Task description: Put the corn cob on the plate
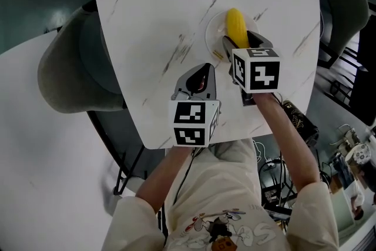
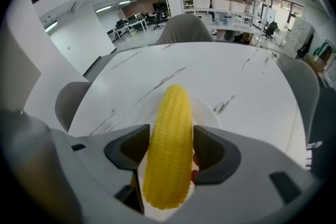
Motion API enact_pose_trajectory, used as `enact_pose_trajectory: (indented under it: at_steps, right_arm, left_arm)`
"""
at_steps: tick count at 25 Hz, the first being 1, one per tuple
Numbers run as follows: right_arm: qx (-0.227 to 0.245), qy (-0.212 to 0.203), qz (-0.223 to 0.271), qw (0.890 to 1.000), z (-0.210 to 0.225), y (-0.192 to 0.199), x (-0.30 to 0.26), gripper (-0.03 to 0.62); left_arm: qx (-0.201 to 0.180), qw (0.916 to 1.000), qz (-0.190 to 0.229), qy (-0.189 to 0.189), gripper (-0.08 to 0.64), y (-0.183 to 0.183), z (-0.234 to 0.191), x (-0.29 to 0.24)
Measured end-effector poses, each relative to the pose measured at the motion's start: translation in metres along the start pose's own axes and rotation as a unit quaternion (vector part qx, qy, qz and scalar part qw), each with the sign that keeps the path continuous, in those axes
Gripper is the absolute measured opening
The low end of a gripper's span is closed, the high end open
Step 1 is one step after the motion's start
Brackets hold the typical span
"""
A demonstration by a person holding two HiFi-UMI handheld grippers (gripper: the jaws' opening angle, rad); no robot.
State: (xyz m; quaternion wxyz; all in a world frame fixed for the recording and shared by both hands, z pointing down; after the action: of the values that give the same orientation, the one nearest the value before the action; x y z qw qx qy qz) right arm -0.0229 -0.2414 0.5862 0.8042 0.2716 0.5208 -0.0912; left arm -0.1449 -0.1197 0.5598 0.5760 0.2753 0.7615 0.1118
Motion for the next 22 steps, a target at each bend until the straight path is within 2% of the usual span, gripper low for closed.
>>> enact_pose_trajectory:
  at_steps: [3, 7, 15, 20, 22]
  right_arm:
    - [0.0, 0.005, 0.015, 1.0, 0.0, 0.0, 0.009, 0.259]
    - [-0.023, -0.01, 0.033, 0.999, -0.002, 0.001, 0.023, 0.26]
    - [-0.025, -0.043, 0.064, 0.997, -0.011, 0.01, 0.061, 0.259]
    - [-0.029, -0.064, 0.087, 0.994, -0.017, 0.019, 0.088, 0.258]
    - [-0.028, -0.072, 0.099, 0.992, -0.019, 0.022, 0.099, 0.183]
  left_arm:
    - [-0.001, 1.0, 0.001, -0.001, 0.009, 0.0, 0.003, 0.003]
    - [-0.003, 1.0, 0.003, -0.001, 0.008, 0.0, 0.008, 0.009]
    - [-0.016, 0.9998, 0.014, -0.006, 0.009, -0.004, 0.022, 0.032]
    - [-0.04, 0.999, 0.021, 0.0, 0.008, -0.004, 0.038, 0.05]
    - [-0.046, 0.9987, 0.024, -0.001, 0.008, -0.005, 0.041, 0.059]
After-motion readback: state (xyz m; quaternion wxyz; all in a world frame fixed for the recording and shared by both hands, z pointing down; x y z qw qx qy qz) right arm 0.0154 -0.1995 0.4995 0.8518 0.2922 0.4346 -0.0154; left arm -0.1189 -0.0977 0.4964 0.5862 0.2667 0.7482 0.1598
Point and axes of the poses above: the fingertips, and each gripper's own axes: x backward along the fingers, z to its right, y out of its underside, the point moved 9 cm from there along x, backward along the fingers, and after that the axes turned 10 degrees about -y, right-handed, at the moved point
